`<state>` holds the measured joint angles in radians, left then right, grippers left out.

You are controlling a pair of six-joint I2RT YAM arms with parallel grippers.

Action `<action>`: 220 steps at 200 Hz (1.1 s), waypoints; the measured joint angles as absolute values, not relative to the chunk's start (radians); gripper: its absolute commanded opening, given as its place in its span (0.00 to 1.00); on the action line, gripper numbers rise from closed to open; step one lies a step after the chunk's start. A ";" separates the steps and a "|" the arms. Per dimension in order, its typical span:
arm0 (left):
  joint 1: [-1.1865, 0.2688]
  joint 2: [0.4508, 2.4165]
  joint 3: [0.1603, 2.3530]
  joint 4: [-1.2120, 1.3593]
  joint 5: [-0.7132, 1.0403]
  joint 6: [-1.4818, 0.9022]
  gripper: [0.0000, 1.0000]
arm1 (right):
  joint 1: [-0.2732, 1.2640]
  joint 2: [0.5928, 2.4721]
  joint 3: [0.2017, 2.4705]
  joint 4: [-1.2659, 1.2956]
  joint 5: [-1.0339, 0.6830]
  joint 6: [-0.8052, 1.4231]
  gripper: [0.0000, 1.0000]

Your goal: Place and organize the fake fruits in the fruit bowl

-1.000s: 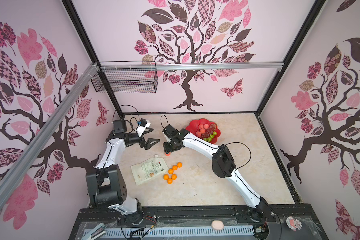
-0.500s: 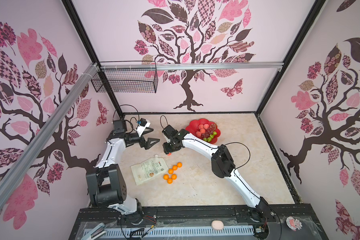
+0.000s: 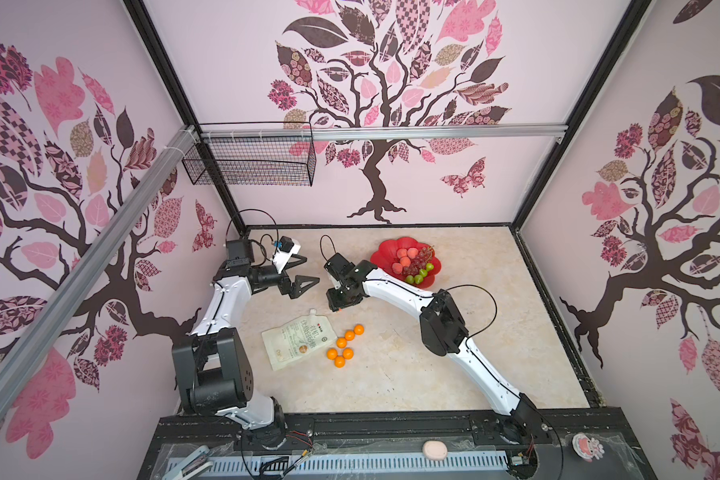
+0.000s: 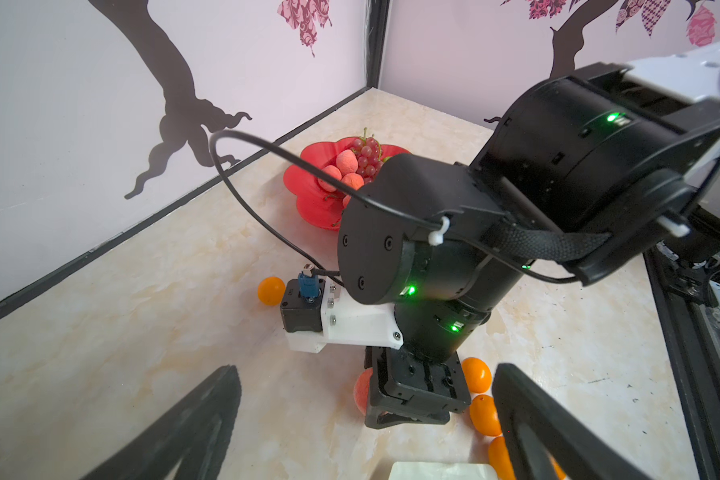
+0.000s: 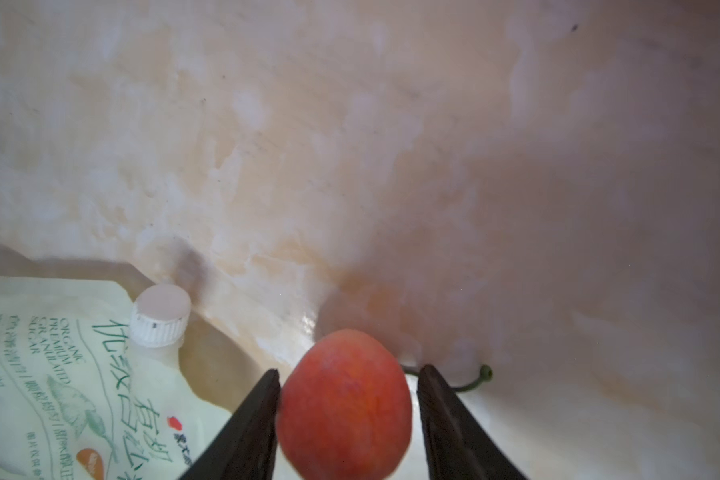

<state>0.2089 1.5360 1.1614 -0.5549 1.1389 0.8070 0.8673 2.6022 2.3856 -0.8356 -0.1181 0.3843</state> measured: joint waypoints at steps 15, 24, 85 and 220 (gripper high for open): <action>0.209 1.536 1.161 -0.555 1.139 0.805 0.98 | 0.867 2.603 2.386 -0.835 -0.117 0.385 0.54; 0.209 1.536 1.161 -0.555 1.139 0.804 0.98 | 0.867 2.603 2.386 -0.835 -0.117 0.384 0.54; 0.209 1.536 1.161 -0.554 1.140 0.797 0.98 | 0.867 2.603 2.386 -0.839 -0.117 0.385 0.49; 0.209 1.553 1.156 -0.323 1.129 0.601 0.98 | 0.851 2.597 2.385 -0.846 -0.097 0.385 0.46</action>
<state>0.2089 1.5528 1.1564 -0.3229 1.1290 0.6006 0.8513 2.5969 2.3852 -0.8463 -0.0971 0.3855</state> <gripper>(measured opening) 0.984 0.465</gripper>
